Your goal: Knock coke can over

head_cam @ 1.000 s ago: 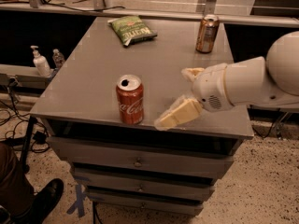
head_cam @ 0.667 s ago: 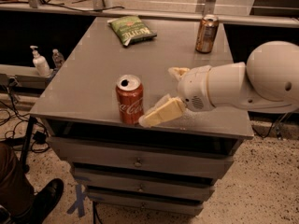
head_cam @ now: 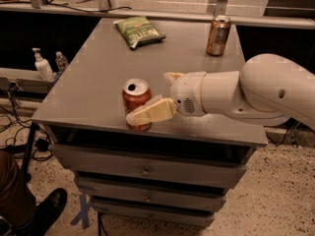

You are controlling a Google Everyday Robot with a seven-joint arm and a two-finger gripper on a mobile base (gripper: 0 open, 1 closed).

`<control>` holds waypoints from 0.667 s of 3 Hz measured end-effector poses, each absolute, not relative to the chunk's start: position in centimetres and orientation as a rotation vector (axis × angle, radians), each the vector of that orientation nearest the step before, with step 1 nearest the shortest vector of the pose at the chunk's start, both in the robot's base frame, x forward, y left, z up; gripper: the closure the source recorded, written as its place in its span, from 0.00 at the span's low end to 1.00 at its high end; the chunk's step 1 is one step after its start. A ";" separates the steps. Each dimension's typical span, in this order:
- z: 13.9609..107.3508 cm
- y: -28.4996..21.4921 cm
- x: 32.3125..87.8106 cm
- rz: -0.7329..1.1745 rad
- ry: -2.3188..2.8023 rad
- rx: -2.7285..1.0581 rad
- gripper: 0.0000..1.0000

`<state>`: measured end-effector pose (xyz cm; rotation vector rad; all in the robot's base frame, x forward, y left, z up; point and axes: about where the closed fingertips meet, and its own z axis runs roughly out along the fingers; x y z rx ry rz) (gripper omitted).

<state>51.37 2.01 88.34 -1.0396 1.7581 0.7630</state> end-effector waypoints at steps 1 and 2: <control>88.6 3.5 51.6 0.826 1.754 -1.000 0.00; 88.2 4.6 52.5 0.819 1.766 -0.989 0.00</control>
Offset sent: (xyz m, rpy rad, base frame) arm 0.0277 0.0351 -0.0111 0.0398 0.0431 -0.0359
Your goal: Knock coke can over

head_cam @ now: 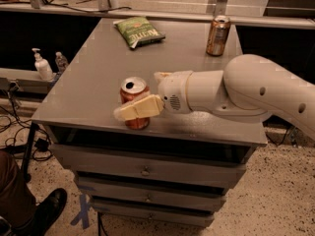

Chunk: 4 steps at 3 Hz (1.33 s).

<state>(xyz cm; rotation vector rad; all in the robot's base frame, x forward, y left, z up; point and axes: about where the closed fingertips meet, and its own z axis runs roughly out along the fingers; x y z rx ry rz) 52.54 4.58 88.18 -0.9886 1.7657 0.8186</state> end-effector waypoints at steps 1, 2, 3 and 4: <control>87.9 5.0 55.0 0.761 1.772 -0.986 0.00; 88.8 4.9 59.0 0.666 1.768 -0.960 0.00; 90.8 4.9 63.5 0.574 1.741 -0.925 0.00; 92.4 5.7 67.4 0.518 1.708 -0.894 0.00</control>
Offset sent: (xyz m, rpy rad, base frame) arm 0.1197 -0.0048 0.0160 -0.1014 -0.1313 -0.1776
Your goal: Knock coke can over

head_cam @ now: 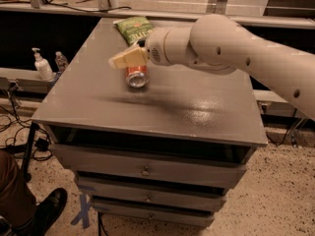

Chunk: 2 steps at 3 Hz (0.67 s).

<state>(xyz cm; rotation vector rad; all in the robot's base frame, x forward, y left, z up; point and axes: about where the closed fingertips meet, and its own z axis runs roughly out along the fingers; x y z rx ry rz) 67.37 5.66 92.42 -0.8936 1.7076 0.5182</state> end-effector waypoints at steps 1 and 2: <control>92.9 5.8 68.8 0.498 1.697 -0.879 0.00; 92.9 5.8 68.8 0.497 1.696 -0.879 0.00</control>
Offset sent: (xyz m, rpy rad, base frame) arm 0.0017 -0.0266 -0.0104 0.0066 0.0116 -0.0326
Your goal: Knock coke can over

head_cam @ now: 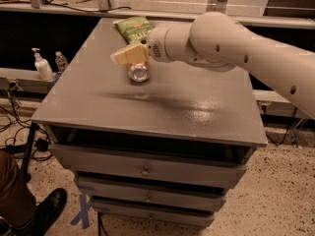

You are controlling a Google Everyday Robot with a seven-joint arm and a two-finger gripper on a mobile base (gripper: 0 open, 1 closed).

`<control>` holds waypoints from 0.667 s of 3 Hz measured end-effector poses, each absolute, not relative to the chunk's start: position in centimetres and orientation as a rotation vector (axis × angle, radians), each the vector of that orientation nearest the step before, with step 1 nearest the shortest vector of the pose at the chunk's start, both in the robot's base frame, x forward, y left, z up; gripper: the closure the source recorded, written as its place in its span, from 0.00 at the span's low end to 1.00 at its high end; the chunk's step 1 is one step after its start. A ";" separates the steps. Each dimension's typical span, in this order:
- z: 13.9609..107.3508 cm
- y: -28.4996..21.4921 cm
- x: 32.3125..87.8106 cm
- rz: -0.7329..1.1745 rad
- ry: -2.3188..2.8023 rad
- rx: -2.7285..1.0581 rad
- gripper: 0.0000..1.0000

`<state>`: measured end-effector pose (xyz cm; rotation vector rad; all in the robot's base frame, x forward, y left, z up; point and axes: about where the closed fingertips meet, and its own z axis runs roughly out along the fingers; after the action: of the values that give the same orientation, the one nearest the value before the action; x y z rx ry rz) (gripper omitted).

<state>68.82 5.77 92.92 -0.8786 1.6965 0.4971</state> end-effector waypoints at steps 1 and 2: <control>92.2 4.3 67.7 0.505 1.712 -0.878 0.00; 92.0 2.0 65.8 0.512 1.714 -0.902 0.00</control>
Offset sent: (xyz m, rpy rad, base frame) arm -0.0554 -0.0764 -0.0146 -0.0327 0.0296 0.0389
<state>65.78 2.03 91.96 -0.9021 1.7141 0.5120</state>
